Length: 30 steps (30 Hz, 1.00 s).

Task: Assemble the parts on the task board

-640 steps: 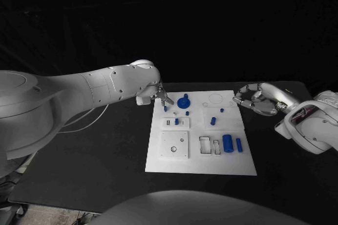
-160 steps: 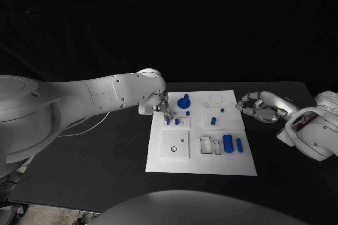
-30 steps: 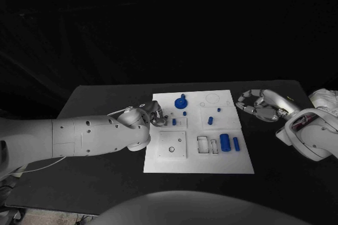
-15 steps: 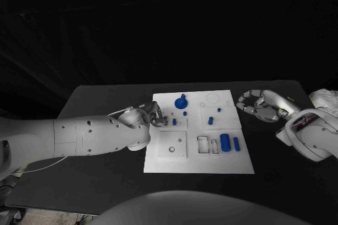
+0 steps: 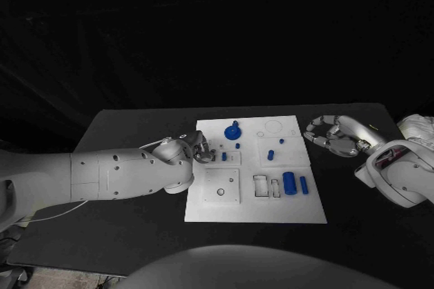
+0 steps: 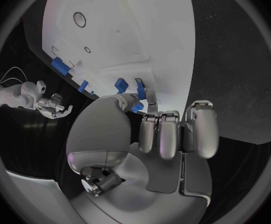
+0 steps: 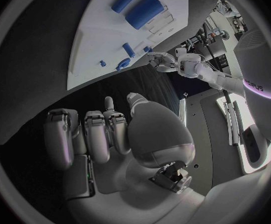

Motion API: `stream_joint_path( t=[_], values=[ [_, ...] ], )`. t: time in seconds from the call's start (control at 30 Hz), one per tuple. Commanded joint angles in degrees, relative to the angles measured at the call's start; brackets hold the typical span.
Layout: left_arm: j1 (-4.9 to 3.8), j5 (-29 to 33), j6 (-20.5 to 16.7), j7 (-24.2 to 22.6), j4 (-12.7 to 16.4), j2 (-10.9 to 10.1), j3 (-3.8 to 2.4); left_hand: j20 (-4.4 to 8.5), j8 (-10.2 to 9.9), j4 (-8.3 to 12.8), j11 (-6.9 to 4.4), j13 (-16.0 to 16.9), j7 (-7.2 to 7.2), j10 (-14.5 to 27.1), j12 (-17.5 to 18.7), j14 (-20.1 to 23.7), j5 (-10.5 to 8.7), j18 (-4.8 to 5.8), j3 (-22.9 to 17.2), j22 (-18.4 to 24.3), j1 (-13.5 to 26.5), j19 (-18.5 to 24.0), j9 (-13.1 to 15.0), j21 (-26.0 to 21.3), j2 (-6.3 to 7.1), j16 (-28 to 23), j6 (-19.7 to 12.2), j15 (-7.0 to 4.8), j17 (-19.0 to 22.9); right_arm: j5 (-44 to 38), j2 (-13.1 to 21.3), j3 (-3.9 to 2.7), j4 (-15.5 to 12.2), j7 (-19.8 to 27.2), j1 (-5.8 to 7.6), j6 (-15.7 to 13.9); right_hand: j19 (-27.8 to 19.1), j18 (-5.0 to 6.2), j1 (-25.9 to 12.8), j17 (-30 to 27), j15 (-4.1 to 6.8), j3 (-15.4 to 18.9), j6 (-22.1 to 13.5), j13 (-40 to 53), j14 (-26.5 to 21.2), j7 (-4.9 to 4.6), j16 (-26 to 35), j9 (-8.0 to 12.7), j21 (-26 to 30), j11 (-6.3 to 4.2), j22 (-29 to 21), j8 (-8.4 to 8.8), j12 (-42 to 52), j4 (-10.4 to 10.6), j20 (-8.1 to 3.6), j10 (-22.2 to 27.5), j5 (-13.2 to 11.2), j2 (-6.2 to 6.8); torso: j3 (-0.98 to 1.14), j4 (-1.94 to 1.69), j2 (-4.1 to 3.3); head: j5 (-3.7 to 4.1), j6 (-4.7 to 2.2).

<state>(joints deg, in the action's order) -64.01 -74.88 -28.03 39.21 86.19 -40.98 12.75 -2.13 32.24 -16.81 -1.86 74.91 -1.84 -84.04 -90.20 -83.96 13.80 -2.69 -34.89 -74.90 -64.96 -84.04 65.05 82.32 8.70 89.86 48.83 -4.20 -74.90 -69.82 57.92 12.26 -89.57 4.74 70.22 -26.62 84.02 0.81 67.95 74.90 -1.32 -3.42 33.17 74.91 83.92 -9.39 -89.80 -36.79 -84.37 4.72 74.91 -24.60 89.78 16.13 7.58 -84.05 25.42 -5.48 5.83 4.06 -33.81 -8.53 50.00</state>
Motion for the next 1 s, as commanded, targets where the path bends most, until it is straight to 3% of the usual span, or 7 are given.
stream_joint_path(
  t=[0.03,0.2,0.43,1.0],
  values=[
    [0.05,0.4,1.0,0.0,0.0,0.2,-0.01,0.21,0.2,0.0,-0.11,15.1,-0.02,-6.0,0.2,-6.0,-0.42,0.7,0.5,-12.4,0.8,-1.5,-0.2,0.0,0.06,0.1,0.2,-0.37,-15.1,-0.5,0.0,0.01,-0.1,0.4,-0.04,0.0,0.4,1.11,0.8,15.1,-0.49,0.0,-0.3,15.1,6.1,-0.03,-0.2,-0.1,0.2,0.44,12.5,-0.25,0.2,-0.3,0.53,-6.0,0.2,0.01,0.03,0.0,-0.01,-0.01,0.0],
    [0.07,0.5,1.5,0.1,0.0,0.2,-0.01,0.12,0.2,0.1,-0.01,15.1,-0.12,-6.0,0.2,-6.0,-1.15,0.7,2.1,-12.4,2.5,-1.4,-0.6,-0.1,0.08,0.1,0.3,-0.29,-15.1,-0.5,0.0,0.01,-0.1,0.4,-0.04,0.0,0.4,1.1,0.8,15.1,-0.5,0.0,-0.4,15.1,6.1,-0.03,-0.2,-0.1,0.2,0.44,12.5,-0.29,0.2,-0.4,0.53,-6.0,0.2,0.03,0.02,0.0,0.0,0.01,0.0],
    [0.18,0.8,1.9,0.1,0.0,0.3,-0.01,0.06,0.2,0.1,0.06,15.1,-0.19,-6.0,0.2,-6.0,-3.68,0.68,4.5,-12.4,3.6,-1.4,-1.2,-0.2,-0.24,0.1,0.4,-0.21,-15.1,-0.5,0.1,0.01,-0.1,0.4,-0.05,0.0,0.5,1.09,1.0,15.1,-0.5,0.0,-0.4,15.1,6.1,-0.03,-0.2,-0.2,0.1,0.45,12.6,-0.43,0.2,-0.5,0.53,-6.0,0.3,0.09,0.02,-0.01,0.0,0.0,0.0],
    [0.25,0.9,1.9,0.2,0.0,0.1,-0.01,-0.19,0.1,0.1,0.43,15.1,-0.66,-6.0,0.2,-6.0,-5.93,0.63,12.0,-12.4,6.5,-1.3,-2.3,-0.4,-1.16,0.1,-0.1,0.07,-15.1,-0.5,0.1,0.01,0.0,0.3,-0.05,0.1,0.5,1.09,1.3,15.1,-0.51,0.0,-0.6,15.1,6.1,-0.04,-0.2,-0.3,0.2,0.46,12.6,-0.62,0.2,-0.6,0.54,-6.0,0.5,0.15,0.02,0.0,0.02,-0.21,0.0]
  ],
)
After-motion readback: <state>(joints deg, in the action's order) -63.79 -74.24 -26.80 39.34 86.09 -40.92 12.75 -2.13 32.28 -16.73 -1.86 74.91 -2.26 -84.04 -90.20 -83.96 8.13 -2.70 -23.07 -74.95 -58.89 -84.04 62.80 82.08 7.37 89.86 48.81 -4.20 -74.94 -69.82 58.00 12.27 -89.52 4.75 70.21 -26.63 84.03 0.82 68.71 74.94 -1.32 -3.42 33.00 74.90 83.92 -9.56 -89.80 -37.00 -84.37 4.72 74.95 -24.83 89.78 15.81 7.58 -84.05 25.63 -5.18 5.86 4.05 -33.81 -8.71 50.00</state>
